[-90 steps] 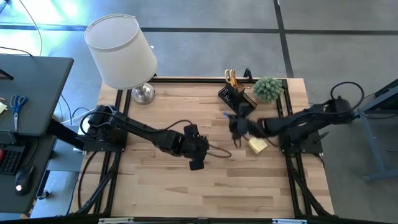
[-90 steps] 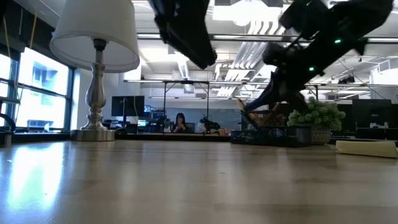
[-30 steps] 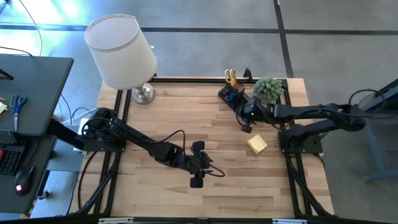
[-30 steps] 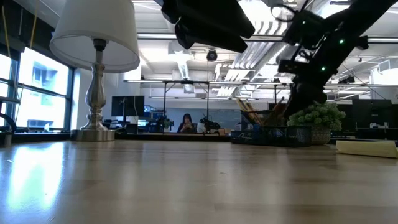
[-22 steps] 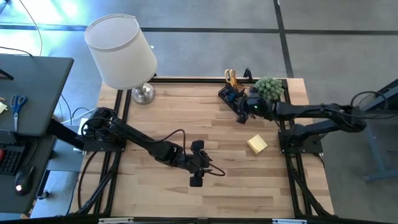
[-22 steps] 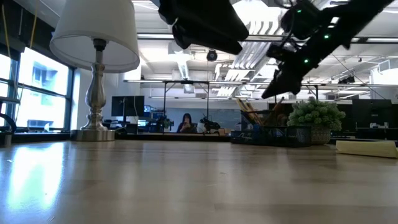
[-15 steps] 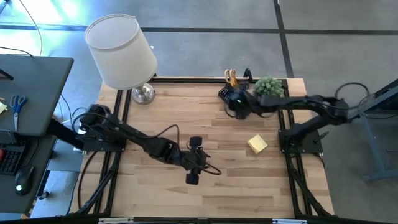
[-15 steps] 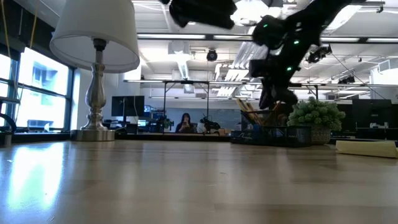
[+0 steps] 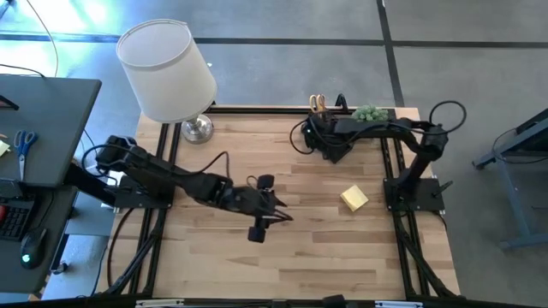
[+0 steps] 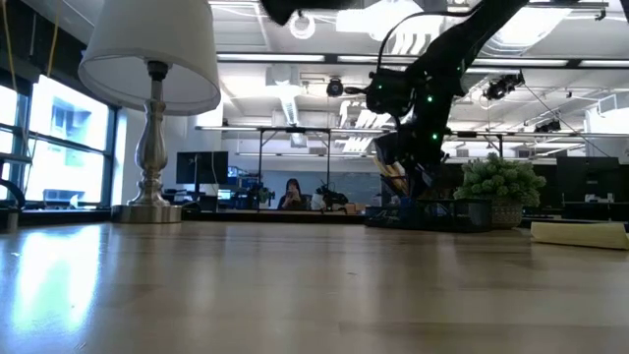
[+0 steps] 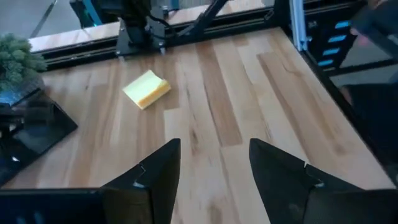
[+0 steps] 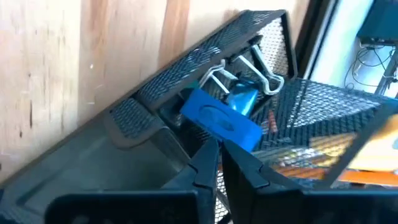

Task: Pick and place office supplies into organizer
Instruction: Put the blue eraser into the desk organizer, then put the yellow sticky note into the desk organizer

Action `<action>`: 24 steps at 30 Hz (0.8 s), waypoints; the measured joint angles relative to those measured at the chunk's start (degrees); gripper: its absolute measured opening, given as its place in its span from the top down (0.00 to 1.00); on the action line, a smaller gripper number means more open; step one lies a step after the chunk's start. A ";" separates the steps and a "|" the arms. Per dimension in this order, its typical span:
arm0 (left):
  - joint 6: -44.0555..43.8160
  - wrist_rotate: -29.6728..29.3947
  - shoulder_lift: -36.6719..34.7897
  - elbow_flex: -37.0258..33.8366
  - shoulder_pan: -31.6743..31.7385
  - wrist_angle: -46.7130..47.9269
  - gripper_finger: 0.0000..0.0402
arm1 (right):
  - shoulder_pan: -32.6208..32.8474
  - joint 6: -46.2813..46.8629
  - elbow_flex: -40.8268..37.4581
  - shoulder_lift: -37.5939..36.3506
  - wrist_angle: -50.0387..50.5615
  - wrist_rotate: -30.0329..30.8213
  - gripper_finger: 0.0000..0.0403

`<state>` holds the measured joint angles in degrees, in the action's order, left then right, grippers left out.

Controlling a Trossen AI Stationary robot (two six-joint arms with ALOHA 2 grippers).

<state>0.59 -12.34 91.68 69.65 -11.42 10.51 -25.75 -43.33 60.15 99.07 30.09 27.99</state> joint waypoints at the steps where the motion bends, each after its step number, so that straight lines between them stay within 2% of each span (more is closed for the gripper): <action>1: -0.77 -0.04 -1.27 -2.24 -0.37 -1.06 0.55 | 0.08 -0.27 -0.01 0.45 -0.01 0.42 0.97; 3: -2.13 -0.23 -3.85 -7.43 -0.41 -5.10 0.55 | 0.03 -0.43 -0.08 1.21 -0.07 0.82 0.98; 8: -6.91 0.98 -9.86 -20.30 -0.70 -22.91 0.55 | 0.01 -0.95 -0.12 1.89 -1.44 1.87 0.99; 10: -8.52 1.82 -11.46 -24.63 -0.76 -26.62 0.55 | 0.09 -1.99 -0.11 1.95 -3.14 1.91 0.99; 13: -9.46 3.48 -11.86 -27.94 -0.74 -32.88 0.55 | 0.45 -4.04 -0.12 2.30 -4.40 3.20 0.99; 21: -9.91 4.06 -11.94 -29.51 -0.72 -34.48 0.55 | 3.40 -10.00 -0.12 3.39 -10.96 3.13 0.99; 24: -9.91 4.20 -11.94 -29.51 -0.74 -34.13 0.55 | 4.61 -10.59 -0.12 3.36 -10.47 7.87 0.99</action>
<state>-9.32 -8.15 79.75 40.14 -12.16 -23.61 -21.14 -53.92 60.03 102.43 19.62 35.86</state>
